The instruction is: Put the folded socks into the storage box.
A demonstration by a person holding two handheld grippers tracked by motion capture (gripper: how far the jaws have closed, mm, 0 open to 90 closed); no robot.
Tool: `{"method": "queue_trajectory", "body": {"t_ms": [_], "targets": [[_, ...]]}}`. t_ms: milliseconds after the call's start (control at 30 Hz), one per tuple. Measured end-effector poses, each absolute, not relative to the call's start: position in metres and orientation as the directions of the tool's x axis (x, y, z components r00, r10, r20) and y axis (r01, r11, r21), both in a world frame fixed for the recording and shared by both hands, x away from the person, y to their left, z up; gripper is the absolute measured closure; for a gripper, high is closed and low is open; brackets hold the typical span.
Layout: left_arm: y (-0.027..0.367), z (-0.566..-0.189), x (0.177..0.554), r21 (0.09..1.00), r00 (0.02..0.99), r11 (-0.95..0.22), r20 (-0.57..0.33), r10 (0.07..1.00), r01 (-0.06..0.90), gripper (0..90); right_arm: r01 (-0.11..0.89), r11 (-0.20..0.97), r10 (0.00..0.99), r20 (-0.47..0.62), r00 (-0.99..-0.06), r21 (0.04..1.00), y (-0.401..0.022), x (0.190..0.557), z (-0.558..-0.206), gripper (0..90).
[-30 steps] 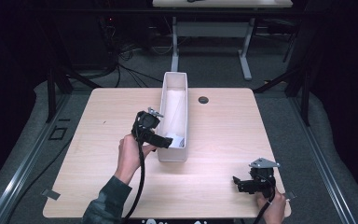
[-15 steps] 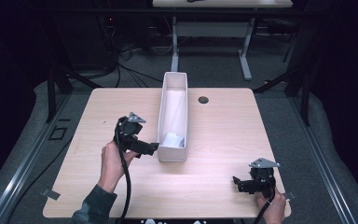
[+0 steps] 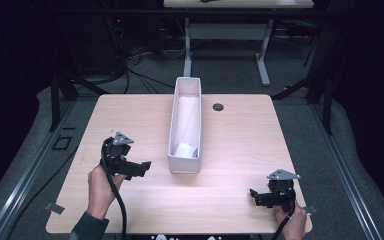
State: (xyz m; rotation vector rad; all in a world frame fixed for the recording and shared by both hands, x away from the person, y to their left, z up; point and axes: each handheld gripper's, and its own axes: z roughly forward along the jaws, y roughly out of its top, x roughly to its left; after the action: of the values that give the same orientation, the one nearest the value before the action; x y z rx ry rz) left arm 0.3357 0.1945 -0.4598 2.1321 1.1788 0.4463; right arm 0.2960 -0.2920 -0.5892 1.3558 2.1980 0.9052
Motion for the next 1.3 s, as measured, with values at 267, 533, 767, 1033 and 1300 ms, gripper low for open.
{"method": "queue_trajectory", "body": {"t_ms": [267, 533, 767, 1033, 1300], "targets": [[0.227, -0.491, 0.327, 0.662, 0.478, -0.337, -0.036, 0.877, 0.669, 0.0, 0.633, 0.319, 0.894, -0.003, -0.448, 0.705, -0.292, 0.296, -0.589, 0.0], [0.257, -0.525, 0.319, 0.632, 0.427, -0.285, -0.080, 0.901, 0.721, 0.0, 0.634, 0.319, 0.894, -0.002, -0.448, 0.705, -0.292, 0.296, -0.589, 0.0], [0.272, -0.553, 0.312, 0.637, 0.394, -0.243, -0.104, 0.913, 0.732, 0.0, 0.634, 0.319, 0.894, -0.002, -0.448, 0.705, -0.292, 0.296, -0.589, 0.0], [0.279, -0.573, 0.309, 0.652, 0.355, -0.200, -0.114, 0.928, 0.731, 0.0, 0.633, 0.319, 0.894, -0.001, -0.448, 0.705, -0.292, 0.296, -0.589, 0.0], [0.279, -0.586, 0.302, 0.682, 0.336, -0.193, -0.083, 0.938, 0.705, 0.0, 0.633, 0.320, 0.894, -0.003, -0.448, 0.705, -0.292, 0.296, -0.589, 0.0]]}}
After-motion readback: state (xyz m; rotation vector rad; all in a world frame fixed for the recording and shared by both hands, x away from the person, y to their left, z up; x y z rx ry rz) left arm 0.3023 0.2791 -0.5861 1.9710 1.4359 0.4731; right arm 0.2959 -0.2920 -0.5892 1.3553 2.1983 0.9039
